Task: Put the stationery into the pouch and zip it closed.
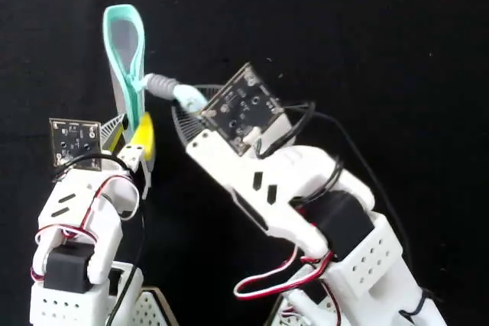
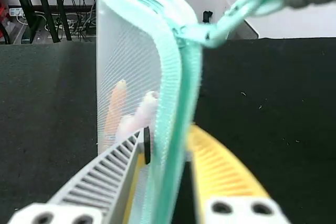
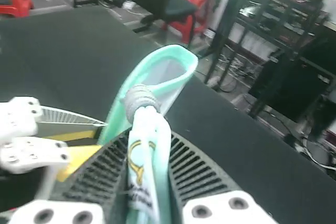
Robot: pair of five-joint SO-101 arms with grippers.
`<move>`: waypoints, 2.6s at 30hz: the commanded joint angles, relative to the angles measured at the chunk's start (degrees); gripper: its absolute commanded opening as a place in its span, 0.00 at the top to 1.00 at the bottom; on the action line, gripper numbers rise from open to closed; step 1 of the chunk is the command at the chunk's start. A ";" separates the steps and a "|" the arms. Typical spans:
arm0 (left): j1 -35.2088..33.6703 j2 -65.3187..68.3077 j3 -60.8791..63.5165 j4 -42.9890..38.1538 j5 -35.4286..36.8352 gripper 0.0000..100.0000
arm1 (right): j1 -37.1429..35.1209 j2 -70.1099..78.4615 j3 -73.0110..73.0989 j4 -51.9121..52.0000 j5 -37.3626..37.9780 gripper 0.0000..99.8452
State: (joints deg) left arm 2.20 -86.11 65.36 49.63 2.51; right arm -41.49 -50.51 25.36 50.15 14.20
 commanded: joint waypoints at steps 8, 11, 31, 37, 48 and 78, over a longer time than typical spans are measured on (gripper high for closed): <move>-0.57 -0.09 -5.41 0.44 -0.09 0.81 | -1.67 -0.92 0.31 -0.97 -0.09 0.99; -0.57 -0.09 -6.64 0.26 0.00 0.80 | -1.58 -1.27 2.59 -0.97 -0.09 0.99; -0.57 -0.09 -3.82 -2.20 -1.67 0.97 | 7.82 -1.36 6.20 -1.49 -0.09 0.99; -0.48 -0.09 -3.91 -2.11 -1.67 0.97 | 7.56 -1.36 10.68 0.35 -0.09 0.99; 7.78 -0.09 -2.07 -2.11 -6.95 0.97 | 6.15 -1.36 13.93 0.53 -0.09 0.99; 7.78 -0.09 -1.71 -2.02 -7.30 0.97 | 5.01 -4.44 9.63 7.21 -0.18 0.90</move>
State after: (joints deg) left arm 9.32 -85.85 65.01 47.34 -4.35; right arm -35.08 -51.65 39.25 54.90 14.20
